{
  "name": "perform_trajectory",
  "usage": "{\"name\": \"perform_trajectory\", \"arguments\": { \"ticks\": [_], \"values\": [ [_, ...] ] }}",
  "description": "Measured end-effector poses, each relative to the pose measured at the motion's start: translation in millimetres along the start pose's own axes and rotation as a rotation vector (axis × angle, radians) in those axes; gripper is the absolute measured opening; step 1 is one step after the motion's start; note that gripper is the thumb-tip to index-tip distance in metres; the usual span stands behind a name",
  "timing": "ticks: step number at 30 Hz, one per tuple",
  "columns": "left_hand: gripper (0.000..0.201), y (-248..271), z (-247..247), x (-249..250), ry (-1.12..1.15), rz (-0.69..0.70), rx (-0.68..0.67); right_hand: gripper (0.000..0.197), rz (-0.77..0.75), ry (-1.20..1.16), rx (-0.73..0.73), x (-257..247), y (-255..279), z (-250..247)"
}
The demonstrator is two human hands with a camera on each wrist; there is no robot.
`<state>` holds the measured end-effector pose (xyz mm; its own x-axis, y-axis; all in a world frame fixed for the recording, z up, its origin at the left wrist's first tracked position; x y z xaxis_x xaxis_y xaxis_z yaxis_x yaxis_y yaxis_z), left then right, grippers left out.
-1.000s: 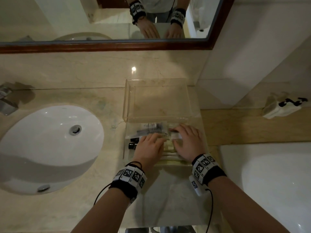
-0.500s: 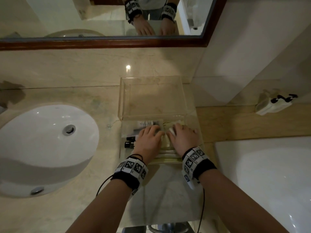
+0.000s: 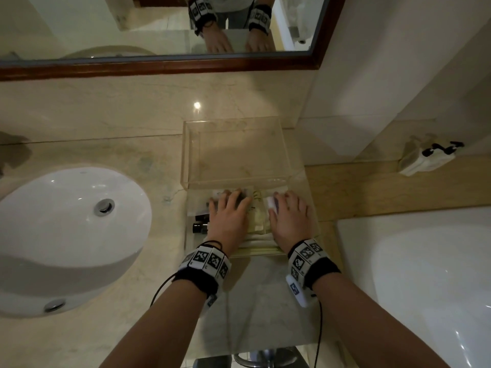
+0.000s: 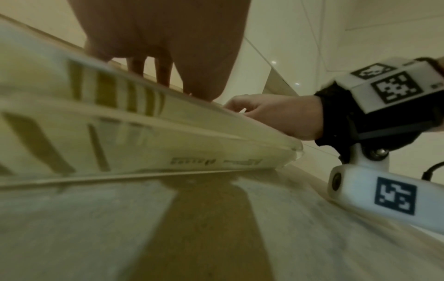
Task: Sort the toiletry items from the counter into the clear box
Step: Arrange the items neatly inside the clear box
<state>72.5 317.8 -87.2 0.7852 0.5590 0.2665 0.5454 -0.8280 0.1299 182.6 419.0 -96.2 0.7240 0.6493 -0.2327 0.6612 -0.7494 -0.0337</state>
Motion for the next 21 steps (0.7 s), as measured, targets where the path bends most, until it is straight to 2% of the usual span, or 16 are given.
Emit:
{"name": "perform_trajectory", "arguments": {
  "ticks": [3,7,13,16,18,21],
  "values": [
    [0.047,0,1,-2,0.024,0.020,0.000,0.046,0.044,-0.034,0.003,0,0,-2],
    [0.044,0,4,-3,0.085,0.047,0.034,0.056,-0.026,-0.096,-0.124,4,-2,6],
    [0.043,-2,4,-2,0.188,0.105,0.047,0.057,0.013,-0.083,-0.219,5,-5,13],
    [0.052,3,-1,-8,0.223,0.038,0.080,0.058,0.023,-0.123,-0.230,0,-4,9],
    [0.056,11,-3,-17,0.149,-0.044,0.092,0.059,0.034,-0.090,-0.254,-5,-2,10],
    [0.054,21,1,-29,0.033,-0.120,-0.007,0.061,0.055,-0.033,-0.278,-10,-1,13]
  ]
}}
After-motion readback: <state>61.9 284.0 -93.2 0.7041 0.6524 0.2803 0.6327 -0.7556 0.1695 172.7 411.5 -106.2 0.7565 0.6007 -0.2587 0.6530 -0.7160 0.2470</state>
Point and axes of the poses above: each hand's wrist, its own y-axis away from the middle knuckle, its own z-axis out of the palm, x = y × z, the point moved 2 cm from there along -y, towards the middle knuckle, and after that the axes turned 5 degrees about x, right-handed, at the moved point
